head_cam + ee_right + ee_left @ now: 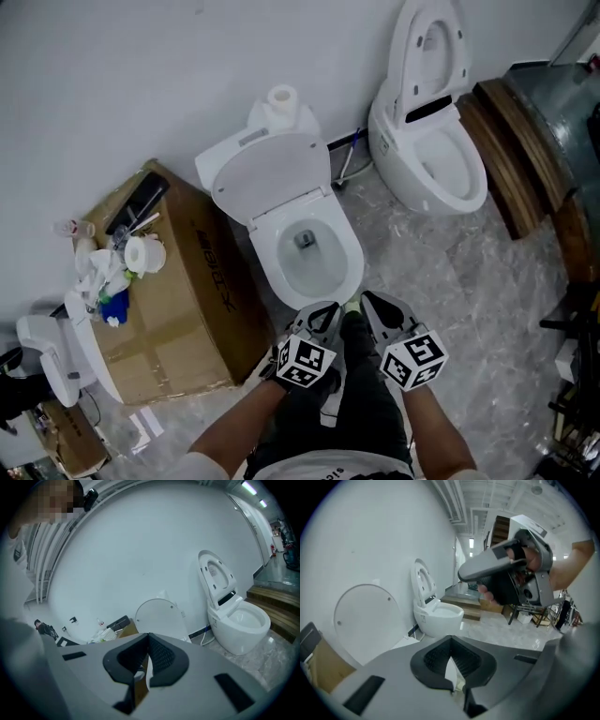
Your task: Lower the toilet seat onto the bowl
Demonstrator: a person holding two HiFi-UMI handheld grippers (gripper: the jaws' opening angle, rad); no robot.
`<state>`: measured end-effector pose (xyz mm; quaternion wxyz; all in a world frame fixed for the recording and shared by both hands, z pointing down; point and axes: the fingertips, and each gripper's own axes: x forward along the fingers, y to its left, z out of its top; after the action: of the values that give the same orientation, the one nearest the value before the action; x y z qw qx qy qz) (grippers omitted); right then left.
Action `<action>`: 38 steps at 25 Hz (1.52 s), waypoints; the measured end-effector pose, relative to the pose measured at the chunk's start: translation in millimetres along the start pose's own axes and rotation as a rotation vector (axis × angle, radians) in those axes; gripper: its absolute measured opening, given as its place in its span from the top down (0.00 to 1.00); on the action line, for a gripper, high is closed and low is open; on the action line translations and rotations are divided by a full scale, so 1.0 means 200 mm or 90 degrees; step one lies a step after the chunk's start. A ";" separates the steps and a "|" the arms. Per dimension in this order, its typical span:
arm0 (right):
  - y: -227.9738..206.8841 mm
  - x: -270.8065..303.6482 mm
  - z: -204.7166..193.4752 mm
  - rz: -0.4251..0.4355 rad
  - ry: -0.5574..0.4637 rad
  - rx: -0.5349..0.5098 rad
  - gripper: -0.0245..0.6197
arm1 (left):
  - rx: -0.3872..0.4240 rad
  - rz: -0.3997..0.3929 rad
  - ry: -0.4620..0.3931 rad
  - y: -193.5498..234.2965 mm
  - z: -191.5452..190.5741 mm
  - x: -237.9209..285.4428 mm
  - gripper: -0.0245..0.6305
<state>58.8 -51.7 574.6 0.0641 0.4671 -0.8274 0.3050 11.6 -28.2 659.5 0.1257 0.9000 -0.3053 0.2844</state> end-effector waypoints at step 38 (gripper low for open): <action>1.03 -0.41 1.15 0.121 -0.142 -0.231 0.94 | -0.120 0.198 -0.350 0.16 1.47 -1.56 0.95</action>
<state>-22.1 -42.3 265.4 0.0260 0.3987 -0.9110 0.1023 -82.8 -21.8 239.9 0.0762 0.8701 -0.4866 0.0167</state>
